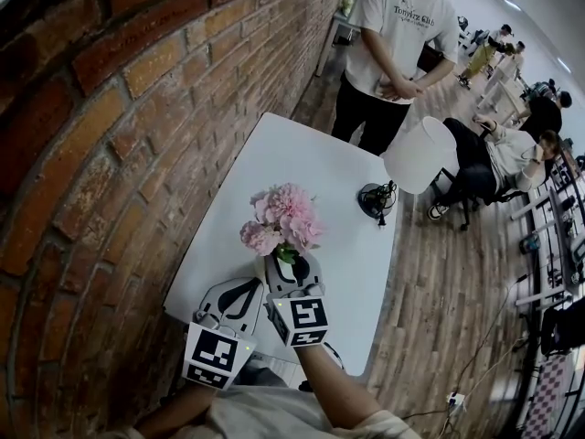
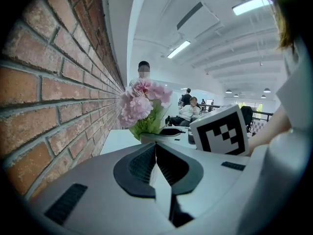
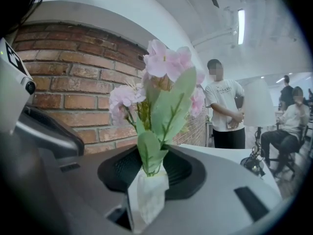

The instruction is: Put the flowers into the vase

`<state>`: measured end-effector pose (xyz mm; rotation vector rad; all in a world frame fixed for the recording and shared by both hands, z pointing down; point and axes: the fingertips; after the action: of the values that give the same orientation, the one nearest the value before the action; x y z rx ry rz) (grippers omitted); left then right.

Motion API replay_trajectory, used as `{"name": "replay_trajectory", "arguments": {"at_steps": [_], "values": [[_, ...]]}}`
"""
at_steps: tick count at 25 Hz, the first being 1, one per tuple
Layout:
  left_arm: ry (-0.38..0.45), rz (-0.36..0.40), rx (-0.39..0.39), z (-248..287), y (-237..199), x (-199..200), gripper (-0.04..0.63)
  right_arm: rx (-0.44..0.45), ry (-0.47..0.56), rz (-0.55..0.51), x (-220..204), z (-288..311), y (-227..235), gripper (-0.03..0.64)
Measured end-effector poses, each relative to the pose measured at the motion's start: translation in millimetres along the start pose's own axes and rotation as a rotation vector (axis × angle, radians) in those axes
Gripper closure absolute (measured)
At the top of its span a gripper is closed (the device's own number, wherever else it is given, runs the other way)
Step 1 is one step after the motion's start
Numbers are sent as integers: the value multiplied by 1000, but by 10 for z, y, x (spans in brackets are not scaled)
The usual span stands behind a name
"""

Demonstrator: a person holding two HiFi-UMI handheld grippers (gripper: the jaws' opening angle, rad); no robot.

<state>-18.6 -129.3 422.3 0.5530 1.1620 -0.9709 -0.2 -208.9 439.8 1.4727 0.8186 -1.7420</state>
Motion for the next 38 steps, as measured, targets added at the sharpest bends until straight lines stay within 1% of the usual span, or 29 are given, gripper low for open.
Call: {"name": "replay_trajectory", "arguments": {"at_steps": [5,8,13,24,38], "values": [[4,-2,-1,-24,17,-2,586,-10,-15,-11,-27,-17,-3,488],[6,-2,-2,-34,23,4,586,-18,-36,-21,-51,-18,-1,459],[9,-6,-5,-45,23,7,586,-30,-75,-32,-127,-18,-7,437],[12,-5,-10,-67,39,12,586,-59,-85,-42,-151,-67,-3,411],[17,-3,-18,-84,77,11,586,-78,-107,-42,-223,-167,-13,411]]}}
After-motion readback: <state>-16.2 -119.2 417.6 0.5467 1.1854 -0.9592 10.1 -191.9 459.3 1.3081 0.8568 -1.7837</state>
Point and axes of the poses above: the fingertips, and each gripper's own axes: z forward along the fingers, y to its right, x out of its top, and after that the axes turned 4 degrees about -z, right-handed
